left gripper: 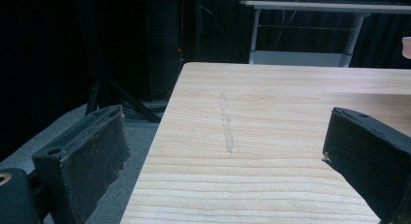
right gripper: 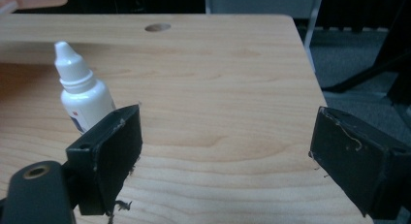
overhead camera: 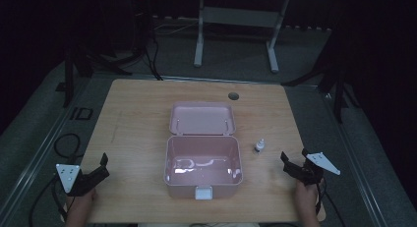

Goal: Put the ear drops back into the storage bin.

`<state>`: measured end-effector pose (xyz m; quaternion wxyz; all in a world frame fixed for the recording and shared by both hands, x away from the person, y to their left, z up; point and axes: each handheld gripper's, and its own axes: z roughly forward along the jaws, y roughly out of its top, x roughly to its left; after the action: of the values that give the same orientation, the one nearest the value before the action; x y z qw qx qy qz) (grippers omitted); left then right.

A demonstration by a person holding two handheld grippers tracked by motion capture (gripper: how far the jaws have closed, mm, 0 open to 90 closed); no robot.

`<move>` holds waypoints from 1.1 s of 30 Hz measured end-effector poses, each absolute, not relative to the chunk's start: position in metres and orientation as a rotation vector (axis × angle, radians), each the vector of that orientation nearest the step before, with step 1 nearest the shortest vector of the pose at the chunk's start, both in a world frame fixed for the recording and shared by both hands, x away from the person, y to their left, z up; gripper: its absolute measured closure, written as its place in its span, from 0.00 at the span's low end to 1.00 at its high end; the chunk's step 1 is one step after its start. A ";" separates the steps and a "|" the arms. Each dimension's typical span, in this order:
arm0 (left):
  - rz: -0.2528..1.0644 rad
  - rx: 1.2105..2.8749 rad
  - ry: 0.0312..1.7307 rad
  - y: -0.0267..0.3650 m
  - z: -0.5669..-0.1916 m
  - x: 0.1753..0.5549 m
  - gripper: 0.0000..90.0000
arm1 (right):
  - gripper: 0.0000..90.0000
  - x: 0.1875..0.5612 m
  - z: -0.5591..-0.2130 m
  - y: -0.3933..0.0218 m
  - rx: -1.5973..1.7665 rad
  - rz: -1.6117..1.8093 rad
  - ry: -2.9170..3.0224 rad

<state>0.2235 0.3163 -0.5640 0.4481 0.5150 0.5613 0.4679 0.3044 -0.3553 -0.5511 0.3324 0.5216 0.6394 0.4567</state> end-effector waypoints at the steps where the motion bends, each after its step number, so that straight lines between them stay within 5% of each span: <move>1: 1.159 1.274 1.389 0.316 -0.564 0.223 0.03 | 0.12 0.306 -0.552 -0.356 1.379 1.181 1.680; 17: 1.158 1.276 1.389 0.316 -0.564 0.224 0.03 | 0.14 0.318 -0.540 -0.358 1.475 1.101 1.948; 33: 1.158 1.283 1.386 0.316 -0.564 0.224 0.03 | 0.12 0.327 -0.518 -0.357 1.491 0.641 2.382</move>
<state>0.2236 0.3160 -0.5639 0.4468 0.5181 0.5598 0.4676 0.3269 -0.3573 -0.5178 0.1294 0.5130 0.8194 0.2205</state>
